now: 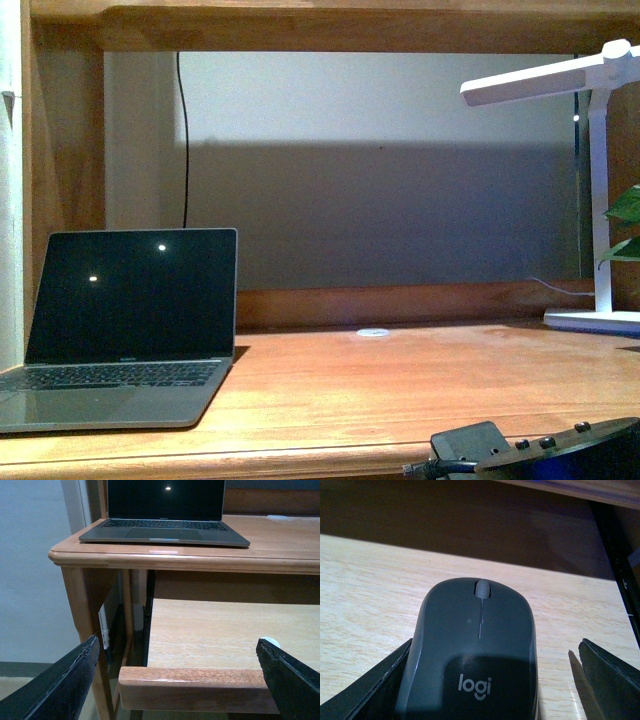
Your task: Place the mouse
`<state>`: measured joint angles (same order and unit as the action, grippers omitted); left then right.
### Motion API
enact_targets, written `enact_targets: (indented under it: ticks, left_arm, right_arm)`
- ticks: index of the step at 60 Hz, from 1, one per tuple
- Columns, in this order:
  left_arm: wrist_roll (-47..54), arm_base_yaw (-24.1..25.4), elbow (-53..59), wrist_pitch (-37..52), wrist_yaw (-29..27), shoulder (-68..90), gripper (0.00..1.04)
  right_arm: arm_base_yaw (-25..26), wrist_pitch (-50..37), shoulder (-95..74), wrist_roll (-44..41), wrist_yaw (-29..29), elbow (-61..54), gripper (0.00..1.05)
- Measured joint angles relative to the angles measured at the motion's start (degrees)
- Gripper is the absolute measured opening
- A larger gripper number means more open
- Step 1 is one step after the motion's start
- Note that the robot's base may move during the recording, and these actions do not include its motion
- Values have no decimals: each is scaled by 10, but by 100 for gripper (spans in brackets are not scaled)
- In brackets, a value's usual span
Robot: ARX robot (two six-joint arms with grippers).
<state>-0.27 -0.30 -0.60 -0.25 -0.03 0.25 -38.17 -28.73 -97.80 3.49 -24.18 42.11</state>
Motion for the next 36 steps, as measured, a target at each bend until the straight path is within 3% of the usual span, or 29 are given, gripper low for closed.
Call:
enact_targets:
  ticks: [10,36]
  left_arm:
    - [0,0,0,0,0,0,97]
    - [0,0,0,0,0,0,97]
  right_arm:
    - [-1,2,4,2,-1,0,58]
    - [19,111,102,42,12,94,55]
